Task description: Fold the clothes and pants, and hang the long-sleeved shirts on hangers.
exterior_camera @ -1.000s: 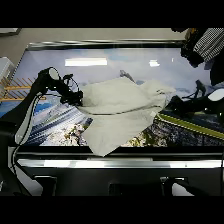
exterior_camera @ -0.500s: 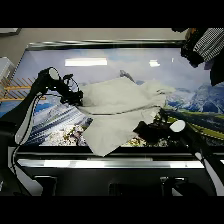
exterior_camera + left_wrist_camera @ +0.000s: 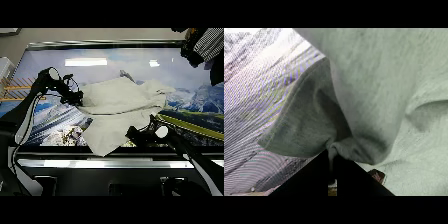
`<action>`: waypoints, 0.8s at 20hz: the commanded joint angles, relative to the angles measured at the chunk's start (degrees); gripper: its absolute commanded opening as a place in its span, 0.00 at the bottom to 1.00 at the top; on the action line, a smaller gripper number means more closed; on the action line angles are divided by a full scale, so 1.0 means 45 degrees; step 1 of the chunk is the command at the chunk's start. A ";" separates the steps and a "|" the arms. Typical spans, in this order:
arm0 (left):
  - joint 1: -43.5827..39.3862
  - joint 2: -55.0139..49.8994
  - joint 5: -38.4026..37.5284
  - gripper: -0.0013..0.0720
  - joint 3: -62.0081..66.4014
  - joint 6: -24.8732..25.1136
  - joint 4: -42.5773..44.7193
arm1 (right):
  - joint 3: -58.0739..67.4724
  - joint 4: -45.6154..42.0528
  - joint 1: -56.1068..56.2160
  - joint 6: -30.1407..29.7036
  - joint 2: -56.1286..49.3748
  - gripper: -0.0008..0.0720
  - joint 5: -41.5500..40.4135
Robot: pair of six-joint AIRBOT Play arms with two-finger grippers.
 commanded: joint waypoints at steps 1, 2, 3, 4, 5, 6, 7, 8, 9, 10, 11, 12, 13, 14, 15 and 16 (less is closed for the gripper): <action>0.0005 -0.0034 0.0107 0.05 0.0000 0.0000 0.0015 | -0.0019 0.0058 0.0121 0.0301 -0.0325 0.61 -0.0520; 0.0005 -0.0063 0.0136 0.05 0.0000 0.0000 0.0015 | -0.0019 0.0102 0.0121 0.0291 -0.0505 0.58 -0.0505; 0.0005 -0.0087 0.0151 0.05 0.0000 -0.0005 0.0010 | -0.0019 0.0194 0.0121 0.0282 -0.0680 0.53 -0.0505; 0.0005 -0.0097 0.0165 0.05 0.0000 0.0000 0.0015 | -0.0019 0.0282 0.0121 0.0233 -0.0787 0.43 -0.0559; 0.0005 -0.0097 0.0219 0.05 0.0000 0.0000 0.0015 | -0.0019 0.0282 0.0121 0.0228 -0.0797 0.33 -0.0651; 0.0010 -0.0097 0.0243 0.05 0.0000 0.0010 0.0015 | -0.0015 0.0301 0.0121 0.0214 -0.0767 0.20 -0.0738; 0.0010 -0.0092 0.0311 0.05 0.0000 0.0049 0.0015 | 0.0019 0.0340 0.0121 0.0131 -0.0680 0.06 -0.0806; 0.0010 -0.0078 0.0379 0.05 0.0010 0.0053 0.0010 | 0.0121 0.0335 0.0121 -0.0005 -0.0520 0.06 -0.0840; 0.0019 -0.0019 0.0447 0.05 0.0015 0.0185 0.0010 | 0.0321 0.0325 0.0083 -0.0253 -0.0262 0.05 -0.0840; 0.0034 0.0107 0.0515 0.05 0.0029 0.0282 0.0010 | 0.0627 0.0248 0.0049 -0.0505 0.0053 0.05 -0.0845; 0.0078 0.0272 0.0529 0.05 0.0180 0.0437 0.0010 | 0.1127 0.0034 -0.0102 -0.0685 0.0442 0.05 -0.0738; 0.0151 0.0495 0.0520 0.05 0.0515 0.0583 0.0015 | 0.1792 -0.0340 -0.0398 -0.0772 0.0899 0.05 -0.0500; 0.0238 0.0743 0.0432 0.05 0.1005 0.0617 0.0053 | 0.2579 -0.0908 -0.0748 -0.0777 0.1331 0.05 -0.0044; 0.0355 0.1093 0.0379 0.05 0.1656 0.0607 0.0063 | 0.3512 -0.1613 -0.1127 -0.0777 0.1773 0.05 0.0593; 0.0491 0.1506 0.0340 0.05 0.2390 0.0602 0.0068 | 0.4634 -0.2395 -0.1477 -0.0806 0.2263 0.05 0.1389; 0.0597 0.1977 0.0306 0.05 0.3079 0.0573 0.0063 | 0.5809 -0.2987 -0.1787 -0.1030 0.2759 0.05 0.2181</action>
